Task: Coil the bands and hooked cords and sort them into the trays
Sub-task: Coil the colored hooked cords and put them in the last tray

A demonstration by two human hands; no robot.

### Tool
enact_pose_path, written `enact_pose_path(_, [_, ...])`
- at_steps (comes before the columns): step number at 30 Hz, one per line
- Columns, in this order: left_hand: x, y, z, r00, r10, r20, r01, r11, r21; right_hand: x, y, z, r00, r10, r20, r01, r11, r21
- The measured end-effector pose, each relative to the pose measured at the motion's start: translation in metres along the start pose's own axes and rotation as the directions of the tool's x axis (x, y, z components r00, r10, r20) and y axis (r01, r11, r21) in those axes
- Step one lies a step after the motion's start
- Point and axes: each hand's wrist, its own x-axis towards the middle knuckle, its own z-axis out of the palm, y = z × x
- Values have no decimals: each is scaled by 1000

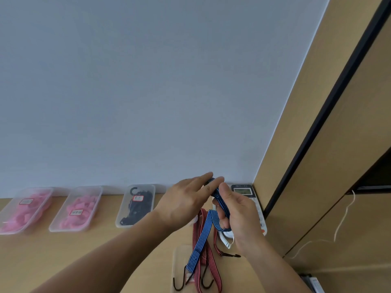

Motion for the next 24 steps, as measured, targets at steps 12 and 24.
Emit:
enact_pose_path(12, [24, 13, -22, 546, -456, 703, 699, -216, -682, 2, 10, -2, 989, -146, 35, 147, 988, -45])
enact_pose_path(24, [13, 11, -11, 804, -575, 152, 585, 716, -381, 4, 12, -1, 999, -17, 42, 19, 999, -40])
